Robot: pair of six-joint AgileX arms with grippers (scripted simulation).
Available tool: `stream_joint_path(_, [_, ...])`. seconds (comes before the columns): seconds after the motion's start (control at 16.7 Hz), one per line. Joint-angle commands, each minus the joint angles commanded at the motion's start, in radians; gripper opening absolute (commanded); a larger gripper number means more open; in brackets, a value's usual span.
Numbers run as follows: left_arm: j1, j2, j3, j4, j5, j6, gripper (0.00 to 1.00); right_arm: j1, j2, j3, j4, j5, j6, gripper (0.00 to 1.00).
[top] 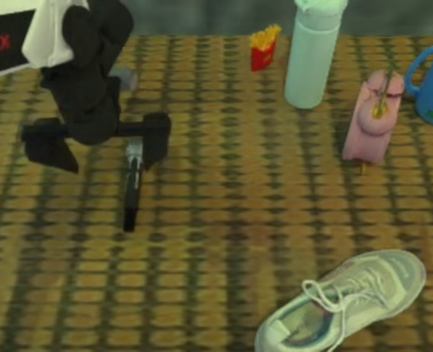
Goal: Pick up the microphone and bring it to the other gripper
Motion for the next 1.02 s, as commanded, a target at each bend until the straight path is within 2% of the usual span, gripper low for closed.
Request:
stream_joint_path(0.54, [-0.003, 0.048, 0.024, 0.002, 0.001, -0.004, 1.00, 0.000, 0.000, 0.000, 0.000, 0.000, 0.000, 1.00])
stream_joint_path(1.02, [-0.008, 0.216, -0.090, 0.287, 0.002, -0.005, 1.00, 0.000, 0.000, 0.000, 0.000, 0.000, 0.000, 1.00])
